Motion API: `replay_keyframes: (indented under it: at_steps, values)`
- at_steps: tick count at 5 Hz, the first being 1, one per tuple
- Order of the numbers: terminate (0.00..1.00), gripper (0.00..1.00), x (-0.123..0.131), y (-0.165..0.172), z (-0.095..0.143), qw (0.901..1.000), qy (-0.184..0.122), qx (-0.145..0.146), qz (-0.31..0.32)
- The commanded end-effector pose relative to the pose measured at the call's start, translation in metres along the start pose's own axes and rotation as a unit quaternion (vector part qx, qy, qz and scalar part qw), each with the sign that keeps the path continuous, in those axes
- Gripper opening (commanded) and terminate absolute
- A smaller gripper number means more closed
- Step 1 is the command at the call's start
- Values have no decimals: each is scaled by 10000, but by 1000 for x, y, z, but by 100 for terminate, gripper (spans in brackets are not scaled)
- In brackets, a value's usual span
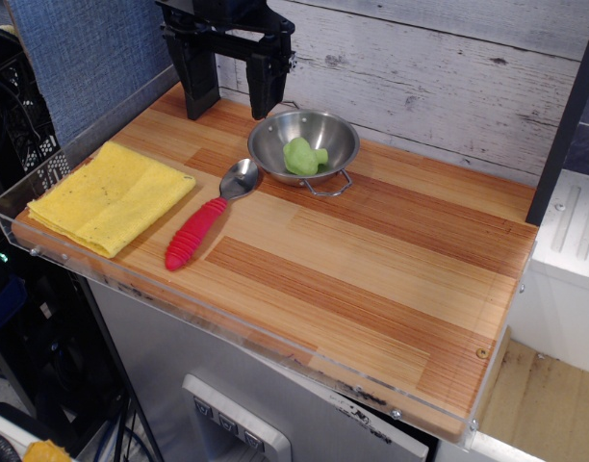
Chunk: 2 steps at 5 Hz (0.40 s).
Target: Put the vegetable in the pot
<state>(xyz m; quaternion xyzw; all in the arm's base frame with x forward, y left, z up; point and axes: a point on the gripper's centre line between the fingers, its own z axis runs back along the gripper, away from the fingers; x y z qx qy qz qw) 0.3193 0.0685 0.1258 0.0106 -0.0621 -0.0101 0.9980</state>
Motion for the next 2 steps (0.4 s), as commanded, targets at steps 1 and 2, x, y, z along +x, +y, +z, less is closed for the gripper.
replay_keyframes:
  at_steps: [1,2]
  values:
    - [0,100,1,-2,14,9997,-223,54,-39]
    - [100,100,1,-2,14,9997,-223,54,-39]
